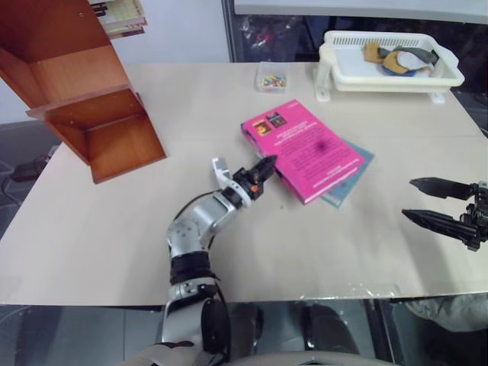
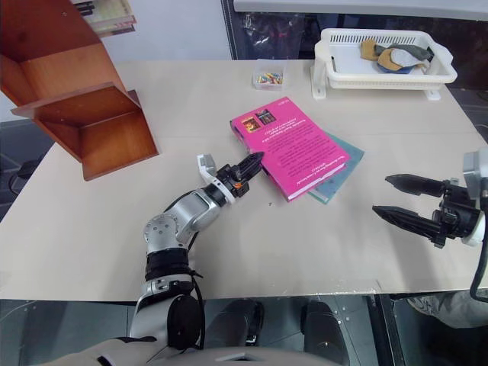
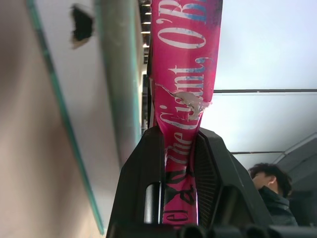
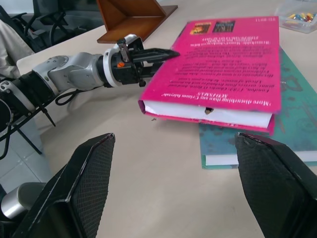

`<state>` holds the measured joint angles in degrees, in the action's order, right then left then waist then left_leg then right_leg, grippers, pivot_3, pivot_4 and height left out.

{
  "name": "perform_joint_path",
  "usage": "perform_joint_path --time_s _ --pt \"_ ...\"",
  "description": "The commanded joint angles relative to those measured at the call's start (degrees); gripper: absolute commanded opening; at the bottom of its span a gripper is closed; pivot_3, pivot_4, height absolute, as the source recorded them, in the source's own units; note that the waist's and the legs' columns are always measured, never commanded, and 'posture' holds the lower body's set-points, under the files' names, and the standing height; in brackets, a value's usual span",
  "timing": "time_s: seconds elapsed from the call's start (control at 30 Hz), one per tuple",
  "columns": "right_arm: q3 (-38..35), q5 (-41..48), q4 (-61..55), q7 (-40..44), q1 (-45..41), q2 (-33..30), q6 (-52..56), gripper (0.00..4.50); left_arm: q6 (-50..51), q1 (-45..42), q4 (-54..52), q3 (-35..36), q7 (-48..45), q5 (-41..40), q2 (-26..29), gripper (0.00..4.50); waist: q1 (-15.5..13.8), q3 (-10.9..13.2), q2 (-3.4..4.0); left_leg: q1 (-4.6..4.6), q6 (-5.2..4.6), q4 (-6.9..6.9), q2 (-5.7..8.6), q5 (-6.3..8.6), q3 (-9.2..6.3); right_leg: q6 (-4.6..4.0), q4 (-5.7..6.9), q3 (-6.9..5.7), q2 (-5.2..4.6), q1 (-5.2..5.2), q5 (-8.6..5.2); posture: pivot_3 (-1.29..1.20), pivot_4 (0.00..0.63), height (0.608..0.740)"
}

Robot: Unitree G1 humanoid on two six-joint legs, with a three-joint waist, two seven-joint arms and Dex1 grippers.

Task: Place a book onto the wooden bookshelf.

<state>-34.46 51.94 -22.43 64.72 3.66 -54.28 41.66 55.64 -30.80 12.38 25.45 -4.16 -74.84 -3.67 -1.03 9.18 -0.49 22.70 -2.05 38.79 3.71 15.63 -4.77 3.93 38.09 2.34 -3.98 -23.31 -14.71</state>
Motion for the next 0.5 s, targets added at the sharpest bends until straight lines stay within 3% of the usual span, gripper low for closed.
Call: perform_joint_path --time_s 0.03,0.3,0.5 --pt "-1.21 0.28 -0.05 0.63 -0.46 -0.95 -0.99 3.93 -2.47 -0.59 -4.70 -0.41 -1.93 -0.23 0.77 0.42 0.00 0.00 0.00 0.01 0.00 0.00 0.00 0.00 0.00 0.00 -0.01 0.00 0.00 0.00 0.00 0.00 0.150 0.740" --pt "-0.76 0.08 0.39 0.78 -0.88 -1.08 -1.13 3.93 -8.06 -1.64 -10.27 -4.97 -6.77 8.99 7.68 0.42 0.09 0.02 -0.04 0.02 0.00 0.00 0.00 0.00 0.00 0.00 -0.02 -0.01 0.03 0.00 0.00 0.00 0.150 0.740" --pt "0.32 -0.32 2.44 1.68 -3.03 -1.93 -1.83 3.93 -17.47 -3.56 -19.50 -16.38 -17.34 25.35 16.77 0.42 0.09 0.03 -0.05 0.05 0.00 0.00 0.00 0.00 -0.01 0.00 -0.05 -0.02 0.04 -0.01 0.00 0.00 0.150 0.740"
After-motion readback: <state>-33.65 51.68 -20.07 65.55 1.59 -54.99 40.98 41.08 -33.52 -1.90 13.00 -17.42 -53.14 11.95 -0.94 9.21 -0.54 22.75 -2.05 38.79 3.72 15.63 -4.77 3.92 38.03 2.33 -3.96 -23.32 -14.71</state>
